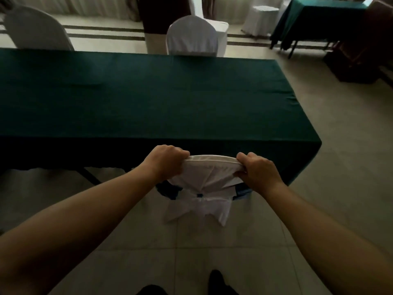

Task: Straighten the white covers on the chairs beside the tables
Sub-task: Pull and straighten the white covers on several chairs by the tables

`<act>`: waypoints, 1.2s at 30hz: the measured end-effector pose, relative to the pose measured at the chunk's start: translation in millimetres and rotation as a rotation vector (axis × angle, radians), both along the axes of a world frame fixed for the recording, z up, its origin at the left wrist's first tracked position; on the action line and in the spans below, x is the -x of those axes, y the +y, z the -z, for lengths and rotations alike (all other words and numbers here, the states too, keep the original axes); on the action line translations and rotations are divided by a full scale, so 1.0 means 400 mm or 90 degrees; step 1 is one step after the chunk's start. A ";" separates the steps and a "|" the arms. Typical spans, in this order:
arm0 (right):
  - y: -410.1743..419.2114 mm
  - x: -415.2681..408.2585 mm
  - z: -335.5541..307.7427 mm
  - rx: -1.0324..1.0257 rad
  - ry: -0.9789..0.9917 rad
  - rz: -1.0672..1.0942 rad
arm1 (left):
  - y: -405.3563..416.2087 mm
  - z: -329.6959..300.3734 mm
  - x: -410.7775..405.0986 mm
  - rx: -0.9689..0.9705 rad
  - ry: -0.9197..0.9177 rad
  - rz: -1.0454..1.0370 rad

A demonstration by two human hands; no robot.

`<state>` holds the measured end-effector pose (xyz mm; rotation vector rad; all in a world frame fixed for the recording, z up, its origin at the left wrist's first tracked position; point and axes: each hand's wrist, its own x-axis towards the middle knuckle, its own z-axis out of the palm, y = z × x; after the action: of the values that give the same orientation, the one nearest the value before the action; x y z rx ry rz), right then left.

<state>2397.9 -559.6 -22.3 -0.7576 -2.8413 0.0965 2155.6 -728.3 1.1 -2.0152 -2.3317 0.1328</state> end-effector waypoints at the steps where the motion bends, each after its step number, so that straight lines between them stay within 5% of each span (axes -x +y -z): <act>1: 0.030 0.001 -0.003 -0.003 0.008 -0.010 | 0.021 -0.003 -0.004 -0.002 -0.003 -0.012; 13: 0.201 0.040 0.013 0.000 0.005 -0.055 | 0.148 0.014 0.006 0.004 -0.017 -0.070; 36: 0.175 0.028 0.110 0.004 -0.073 -0.003 | 0.115 0.122 -0.031 -0.026 -0.066 -0.098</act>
<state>2386.7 -489.5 -66.2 -0.7822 -2.9516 0.0641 2168.0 -682.5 -47.8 -1.8652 -2.5297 -0.0123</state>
